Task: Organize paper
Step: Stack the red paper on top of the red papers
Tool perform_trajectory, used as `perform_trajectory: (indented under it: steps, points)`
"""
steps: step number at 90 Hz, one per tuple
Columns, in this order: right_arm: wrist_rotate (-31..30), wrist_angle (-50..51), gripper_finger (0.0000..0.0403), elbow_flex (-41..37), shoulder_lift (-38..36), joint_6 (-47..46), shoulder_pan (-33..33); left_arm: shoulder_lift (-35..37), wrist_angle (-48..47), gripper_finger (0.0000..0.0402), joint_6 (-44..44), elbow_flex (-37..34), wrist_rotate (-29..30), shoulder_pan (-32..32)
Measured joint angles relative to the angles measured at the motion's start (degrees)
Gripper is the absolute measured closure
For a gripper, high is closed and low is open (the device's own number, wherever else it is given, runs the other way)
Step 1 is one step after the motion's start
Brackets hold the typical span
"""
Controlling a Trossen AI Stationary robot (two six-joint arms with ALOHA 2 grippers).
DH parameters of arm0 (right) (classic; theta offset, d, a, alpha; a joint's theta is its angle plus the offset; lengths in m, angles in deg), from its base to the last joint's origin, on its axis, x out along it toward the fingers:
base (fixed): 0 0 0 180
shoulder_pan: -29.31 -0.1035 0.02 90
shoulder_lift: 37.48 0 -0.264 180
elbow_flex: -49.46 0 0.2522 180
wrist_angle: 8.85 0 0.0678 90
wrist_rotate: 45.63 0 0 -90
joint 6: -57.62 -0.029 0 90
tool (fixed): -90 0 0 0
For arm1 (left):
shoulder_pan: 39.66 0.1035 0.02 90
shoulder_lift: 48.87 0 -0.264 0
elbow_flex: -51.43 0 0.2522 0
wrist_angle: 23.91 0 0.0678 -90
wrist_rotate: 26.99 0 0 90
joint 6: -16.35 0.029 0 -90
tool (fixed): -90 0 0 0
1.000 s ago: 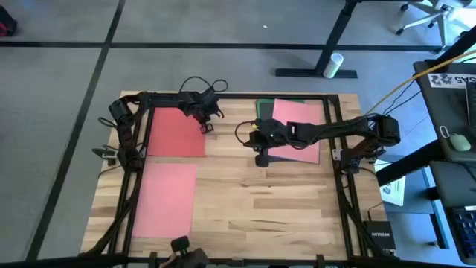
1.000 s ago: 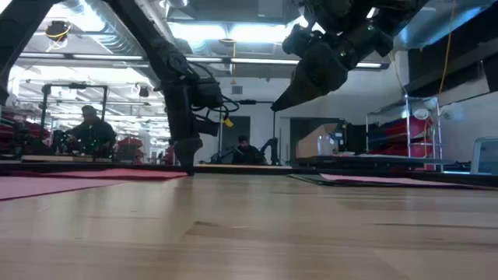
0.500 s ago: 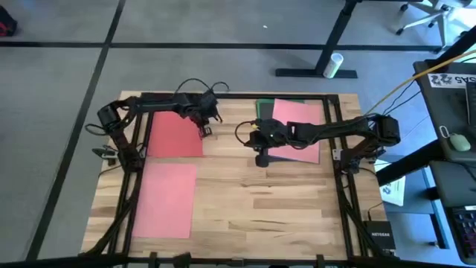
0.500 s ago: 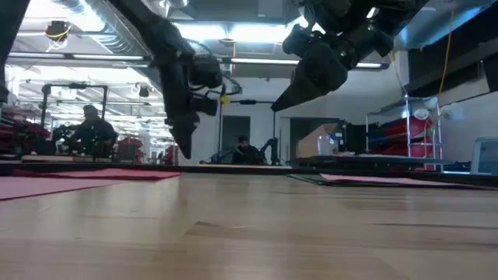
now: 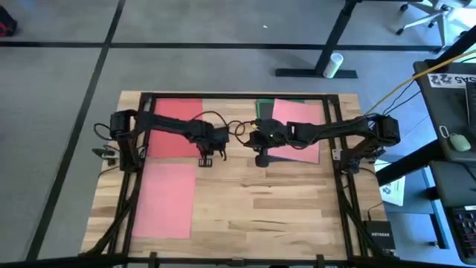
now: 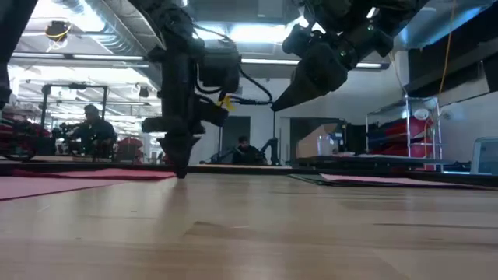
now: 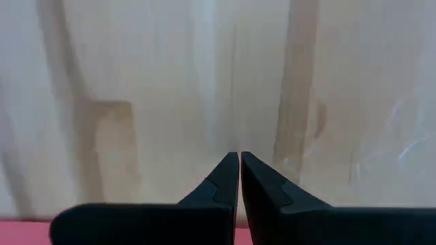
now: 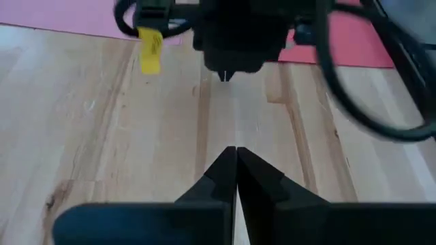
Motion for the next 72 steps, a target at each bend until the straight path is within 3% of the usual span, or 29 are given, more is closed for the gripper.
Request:
perform_trajectory:
  steps: [10,72]
  points:
    - [0.0,0.0,0.0403,0.0,0.0,0.0,0.0,0.0,-1.9,0.0402,-0.4,-0.4,2.9,0.0]
    - [0.0,0.2,0.0403,0.0,0.0,0.0,0.0,0.3,-8.3,0.0402,-4.7,-1.9,5.2,-1.7]
